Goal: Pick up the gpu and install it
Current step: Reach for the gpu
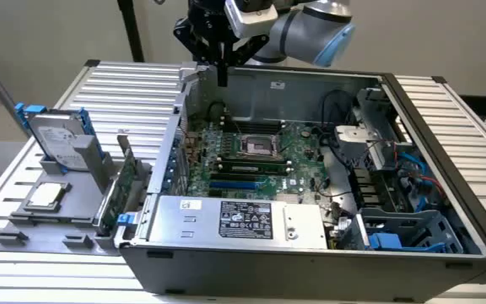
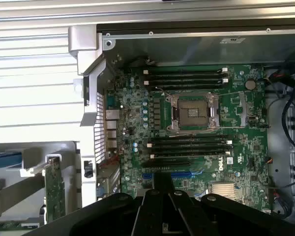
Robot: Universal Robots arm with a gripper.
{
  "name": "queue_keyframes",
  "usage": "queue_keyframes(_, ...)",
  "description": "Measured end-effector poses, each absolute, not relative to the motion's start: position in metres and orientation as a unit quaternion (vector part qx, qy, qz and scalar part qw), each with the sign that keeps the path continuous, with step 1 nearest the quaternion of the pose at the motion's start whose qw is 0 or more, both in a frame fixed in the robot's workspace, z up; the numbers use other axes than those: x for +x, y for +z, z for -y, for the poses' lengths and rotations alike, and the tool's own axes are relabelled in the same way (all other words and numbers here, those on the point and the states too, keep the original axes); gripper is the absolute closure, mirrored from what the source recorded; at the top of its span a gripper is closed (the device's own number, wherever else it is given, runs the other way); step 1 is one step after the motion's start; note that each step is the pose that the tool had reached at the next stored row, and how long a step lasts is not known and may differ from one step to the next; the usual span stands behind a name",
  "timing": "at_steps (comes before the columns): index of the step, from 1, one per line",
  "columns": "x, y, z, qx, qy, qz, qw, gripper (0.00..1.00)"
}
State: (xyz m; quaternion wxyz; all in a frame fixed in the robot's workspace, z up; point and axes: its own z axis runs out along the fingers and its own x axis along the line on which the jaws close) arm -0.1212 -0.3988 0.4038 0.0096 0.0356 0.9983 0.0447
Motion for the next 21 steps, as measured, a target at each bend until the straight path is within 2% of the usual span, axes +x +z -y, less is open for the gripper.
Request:
queue_keyframes(15,-0.121,0.404,0.399,0.036,0.045,-0.998,0.01,0.89)
queue_keyframes(21,-0.128,0.404,0.415,0.036,0.045,-0.998,0.01,0.89)
